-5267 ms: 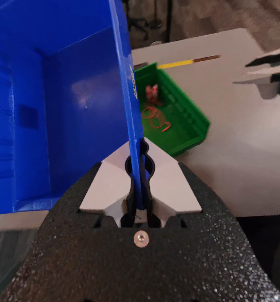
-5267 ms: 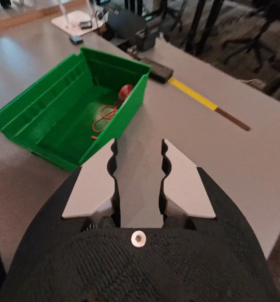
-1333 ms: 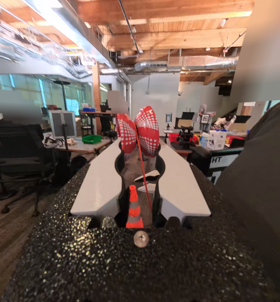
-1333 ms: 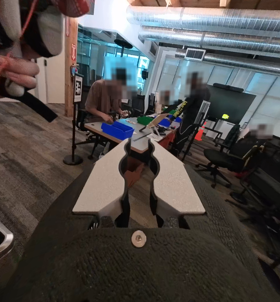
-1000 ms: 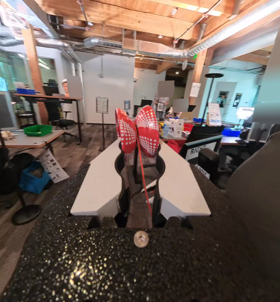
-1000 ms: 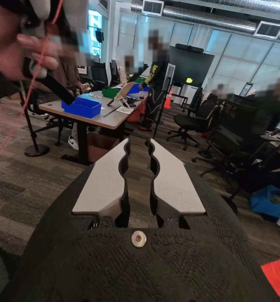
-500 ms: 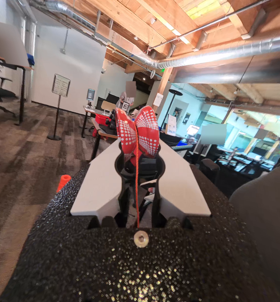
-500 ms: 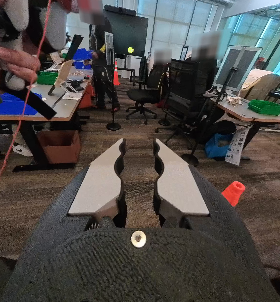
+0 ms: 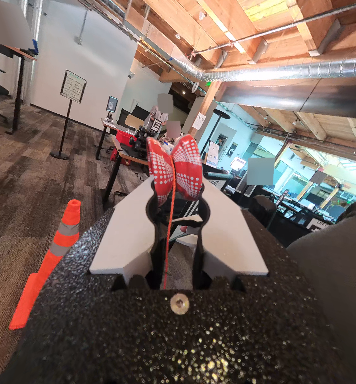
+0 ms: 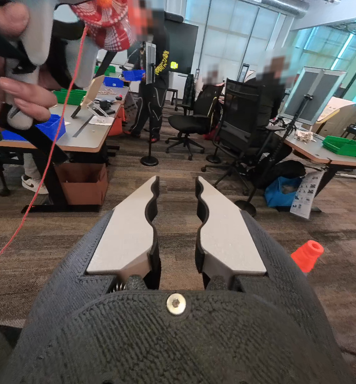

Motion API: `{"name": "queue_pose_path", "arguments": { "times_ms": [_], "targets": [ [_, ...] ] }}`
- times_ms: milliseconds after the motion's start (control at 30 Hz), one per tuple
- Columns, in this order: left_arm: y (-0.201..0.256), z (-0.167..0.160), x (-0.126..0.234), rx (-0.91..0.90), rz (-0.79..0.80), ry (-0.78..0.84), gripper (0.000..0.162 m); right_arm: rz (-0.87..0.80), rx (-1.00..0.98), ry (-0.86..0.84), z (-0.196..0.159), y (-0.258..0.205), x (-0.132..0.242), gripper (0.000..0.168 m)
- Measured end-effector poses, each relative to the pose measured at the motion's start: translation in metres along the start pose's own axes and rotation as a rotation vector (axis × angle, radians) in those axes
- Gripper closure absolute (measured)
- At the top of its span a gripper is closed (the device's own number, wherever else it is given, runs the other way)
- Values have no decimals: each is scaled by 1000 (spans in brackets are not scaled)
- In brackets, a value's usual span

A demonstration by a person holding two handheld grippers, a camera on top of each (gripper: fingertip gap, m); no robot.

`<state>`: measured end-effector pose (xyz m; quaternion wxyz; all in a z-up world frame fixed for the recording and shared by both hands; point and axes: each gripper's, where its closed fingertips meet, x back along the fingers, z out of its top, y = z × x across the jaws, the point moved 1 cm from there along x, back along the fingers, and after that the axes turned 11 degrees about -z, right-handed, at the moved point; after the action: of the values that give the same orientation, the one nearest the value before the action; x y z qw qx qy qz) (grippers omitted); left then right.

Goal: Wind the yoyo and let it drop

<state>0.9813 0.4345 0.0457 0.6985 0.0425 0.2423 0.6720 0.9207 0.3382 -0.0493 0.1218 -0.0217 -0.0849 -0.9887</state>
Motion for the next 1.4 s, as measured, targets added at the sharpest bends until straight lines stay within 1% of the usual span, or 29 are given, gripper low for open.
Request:
{"name": "queue_pose_path", "arguments": {
  "times_ms": [67, 233, 300, 367, 467, 533, 633, 667, 767, 800, 867, 900, 933, 1000, 1033, 1100, 1167, 1200, 1233, 1267, 1300, 1367, 1400],
  "targets": [
    [4, 1, 4, 8, 6, 0, 129, 28, 35, 10, 3, -10, -2, 137],
    [14, -4, 16, -78, 76, -50, 130, 78, 150, 36, 13, -30, -9, 143],
    [14, -2, 20, -84, 105, -27, 130, 120, 187, 36, 18, -38, -14, 163],
    [17, -2, 21, -87, 113, -19, 130, 142, 178, 56, 26, -40, -19, 168],
    [14, -12, 18, -129, 183, -93, 130, 192, 144, 127, 47, -41, -28, 168],
    [13, -17, 19, -167, 235, -137, 130, 241, 147, 216, 71, -44, -31, 162],
    [12, -24, 17, -194, 271, -188, 130, 401, 228, 316, 94, -60, -22, 151],
    [12, -29, 14, -187, 266, -218, 129, 400, 276, 330, 98, -61, -22, 149],
    [8, -47, 7, -209, 297, -345, 130, 288, 439, 385, 104, -50, -25, 145],
    [7, -51, 5, -241, 311, -388, 130, 288, 475, 391, 104, -49, -24, 145],
    [8, -57, -3, -293, 313, -462, 130, 350, 538, 358, 94, -53, -21, 143],
    [10, -61, -7, -309, 305, -496, 130, 357, 597, 339, 88, -53, -21, 144],
    [11, -65, -11, -317, 305, -531, 130, 327, 684, 333, 84, -50, -21, 146],
    [7, -73, -14, -293, 351, -598, 130, 242, 833, 366, 84, -44, -19, 152],
    [7, -77, -15, -281, 349, -617, 130, 234, 873, 369, 84, -45, -17, 156],
    [14, -79, -23, -254, 307, -600, 130, 232, 918, 365, 82, -47, -14, 159],
    [14, -80, -26, -268, 316, -624, 130, 214, 951, 366, 81, -45, -12, 161],
    [13, -79, -27, -303, 329, -638, 130, 228, 920, 335, 81, -43, -11, 163],
    [15, -74, -30, -346, 342, -609, 128, 246, 847, 321, 83, -43, -10, 166],
    [23, -64, -30, -372, 324, -536, 119, 271, 769, 323, 86, -42, -9, 167],
    [32, -54, -31, -353, 282, -461, 111, 295, 682, 313, 86, -39, -9, 168],
    [43, -45, -28, -260, 199, -376, 93, 335, 507, 292, 90, -30, -12, 168],
    [41, -45, -24, -226, 182, -364, 94, 358, 439, 291, 93, -25, -12, 168]
  ]
}}
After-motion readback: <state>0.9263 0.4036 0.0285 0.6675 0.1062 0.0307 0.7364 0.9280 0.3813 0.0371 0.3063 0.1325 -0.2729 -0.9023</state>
